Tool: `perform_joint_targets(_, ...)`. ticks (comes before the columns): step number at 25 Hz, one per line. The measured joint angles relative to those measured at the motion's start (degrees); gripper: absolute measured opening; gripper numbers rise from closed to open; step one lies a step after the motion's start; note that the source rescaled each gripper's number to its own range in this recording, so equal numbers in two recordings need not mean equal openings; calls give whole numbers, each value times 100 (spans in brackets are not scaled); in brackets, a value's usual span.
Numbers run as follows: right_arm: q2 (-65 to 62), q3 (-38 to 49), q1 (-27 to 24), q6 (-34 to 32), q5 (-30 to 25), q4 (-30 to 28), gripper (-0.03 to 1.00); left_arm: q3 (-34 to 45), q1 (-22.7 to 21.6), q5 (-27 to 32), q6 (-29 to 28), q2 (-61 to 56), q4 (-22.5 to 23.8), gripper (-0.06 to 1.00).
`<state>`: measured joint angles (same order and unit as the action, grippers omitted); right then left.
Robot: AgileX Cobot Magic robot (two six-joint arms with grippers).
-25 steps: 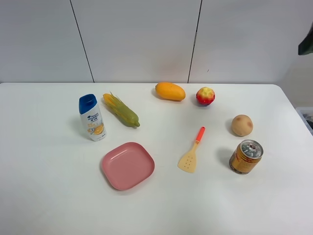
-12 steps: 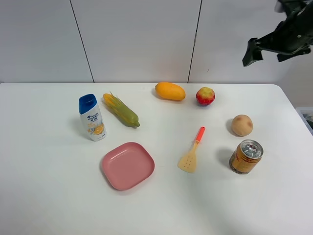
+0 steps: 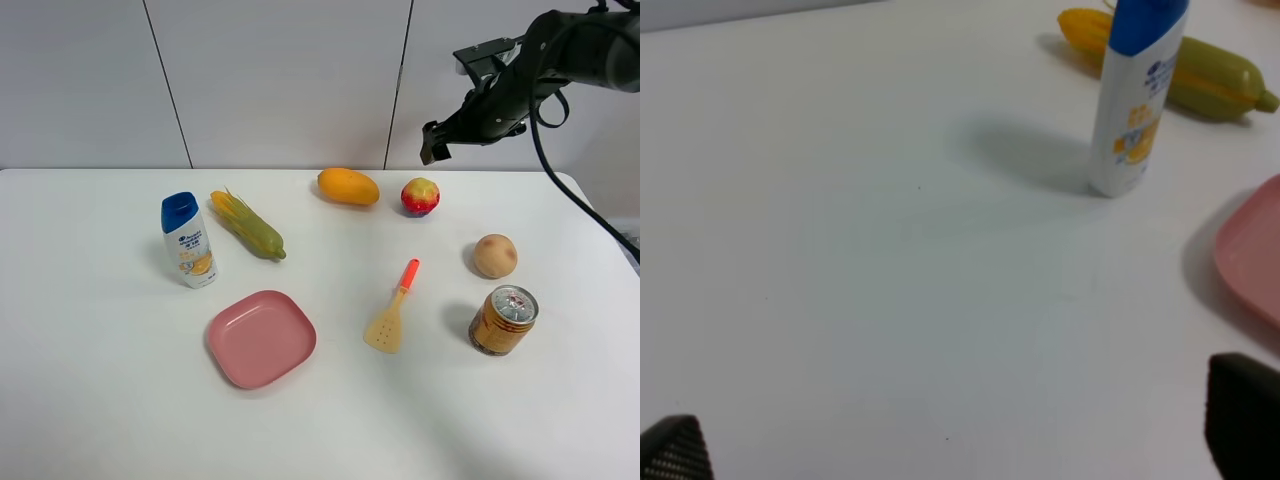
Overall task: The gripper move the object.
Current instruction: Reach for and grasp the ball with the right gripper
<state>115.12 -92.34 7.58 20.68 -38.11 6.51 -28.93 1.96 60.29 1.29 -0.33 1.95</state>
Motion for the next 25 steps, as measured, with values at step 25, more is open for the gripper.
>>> perform_joint_targets(25,1542,-6,72,0,1197,221,91,0,0,0,0,0,0,100)
